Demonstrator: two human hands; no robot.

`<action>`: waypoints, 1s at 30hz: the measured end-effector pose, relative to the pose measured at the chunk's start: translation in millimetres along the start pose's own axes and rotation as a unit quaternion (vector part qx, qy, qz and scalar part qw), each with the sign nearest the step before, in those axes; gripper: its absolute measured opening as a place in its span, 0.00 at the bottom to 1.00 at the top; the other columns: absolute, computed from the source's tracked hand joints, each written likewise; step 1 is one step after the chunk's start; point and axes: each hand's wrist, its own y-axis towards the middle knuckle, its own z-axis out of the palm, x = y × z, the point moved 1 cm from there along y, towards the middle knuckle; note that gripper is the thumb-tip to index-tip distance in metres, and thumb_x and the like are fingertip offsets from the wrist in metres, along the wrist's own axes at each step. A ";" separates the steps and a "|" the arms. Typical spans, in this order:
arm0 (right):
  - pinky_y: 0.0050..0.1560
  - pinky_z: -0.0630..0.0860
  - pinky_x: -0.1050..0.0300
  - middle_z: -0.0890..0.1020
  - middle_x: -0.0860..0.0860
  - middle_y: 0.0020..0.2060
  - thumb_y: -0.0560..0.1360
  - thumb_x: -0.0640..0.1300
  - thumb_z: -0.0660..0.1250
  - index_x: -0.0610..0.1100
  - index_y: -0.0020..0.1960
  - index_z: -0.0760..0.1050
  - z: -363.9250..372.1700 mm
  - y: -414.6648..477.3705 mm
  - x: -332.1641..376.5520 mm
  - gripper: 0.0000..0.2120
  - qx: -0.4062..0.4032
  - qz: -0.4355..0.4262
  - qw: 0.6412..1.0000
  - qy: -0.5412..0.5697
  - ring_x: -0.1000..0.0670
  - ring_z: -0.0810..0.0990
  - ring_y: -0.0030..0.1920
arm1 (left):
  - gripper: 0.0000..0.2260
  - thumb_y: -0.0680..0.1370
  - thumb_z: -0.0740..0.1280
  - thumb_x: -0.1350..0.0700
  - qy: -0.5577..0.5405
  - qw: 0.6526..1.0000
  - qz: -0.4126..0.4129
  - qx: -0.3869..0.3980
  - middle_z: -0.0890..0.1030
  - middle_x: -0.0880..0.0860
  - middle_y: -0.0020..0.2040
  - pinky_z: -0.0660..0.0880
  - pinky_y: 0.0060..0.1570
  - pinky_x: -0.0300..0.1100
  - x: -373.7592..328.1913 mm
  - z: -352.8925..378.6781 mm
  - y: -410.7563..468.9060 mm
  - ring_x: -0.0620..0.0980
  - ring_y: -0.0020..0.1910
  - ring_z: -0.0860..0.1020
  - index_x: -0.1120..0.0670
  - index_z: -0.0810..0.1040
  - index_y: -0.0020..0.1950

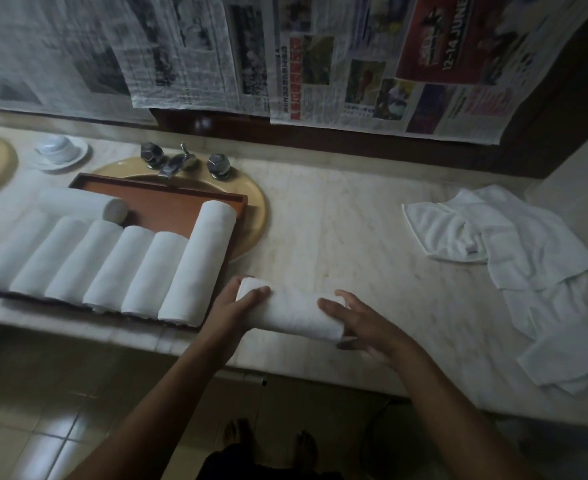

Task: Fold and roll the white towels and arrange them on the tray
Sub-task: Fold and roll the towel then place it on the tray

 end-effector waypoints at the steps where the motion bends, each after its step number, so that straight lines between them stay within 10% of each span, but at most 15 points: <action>1: 0.63 0.80 0.42 0.75 0.48 0.72 0.58 0.69 0.79 0.51 0.76 0.67 1.7 0.9 2.7 0.52 0.024 0.011 0.998 0.052 0.43 0.78 0.66 | 0.19 0.75 0.75 0.52 0.001 1.000 0.008 0.004 0.78 0.59 0.62 0.80 0.59 0.60 -7.0 -0.3 -1.4 0.60 0.61 0.79 0.53 0.75 0.62; 5: 0.53 0.81 0.51 0.83 0.43 0.61 0.62 0.54 0.82 0.46 0.67 0.78 17.1 8.5 28.6 0.36 0.056 -0.069 0.988 0.124 0.45 0.83 0.59 | 0.14 0.78 0.72 0.55 0.012 0.999 0.049 -0.003 0.79 0.53 0.59 0.82 0.54 0.51 -30.0 -11.2 -3.6 0.55 0.59 0.80 0.47 0.74 0.61; 10: 0.57 0.80 0.51 0.84 0.48 0.59 0.68 0.52 0.78 0.48 0.63 0.81 39.0 26.0 74.6 0.25 0.079 -0.163 0.983 -0.044 0.46 0.83 0.59 | 0.12 0.78 0.73 0.46 0.089 0.990 0.092 -0.057 0.79 0.46 0.56 0.79 0.53 0.47 -51.1 -45.3 8.7 0.49 0.57 0.79 0.40 0.75 0.58; 20: 0.65 0.75 0.52 0.73 0.63 0.69 0.58 0.75 0.77 0.65 0.76 0.60 146.8 68.5 189.7 0.51 0.065 -0.207 0.858 -0.466 0.57 0.74 0.66 | 0.13 0.73 0.76 0.49 0.096 0.982 0.143 -0.073 0.84 0.55 0.50 0.80 0.54 0.60 -110.1 -145.2 53.0 0.56 0.53 0.83 0.52 0.80 0.53; 30: 0.57 0.76 0.49 0.78 0.58 0.64 0.64 0.72 0.72 0.62 0.71 0.68 236.3 144.0 242.0 0.39 -0.017 -0.273 0.810 -0.519 0.52 0.76 0.62 | 0.10 0.79 0.71 0.46 0.082 0.986 0.105 -0.096 0.83 0.55 0.56 0.83 0.51 0.56 -156.5 -245.8 103.9 0.56 0.56 0.83 0.50 0.81 0.56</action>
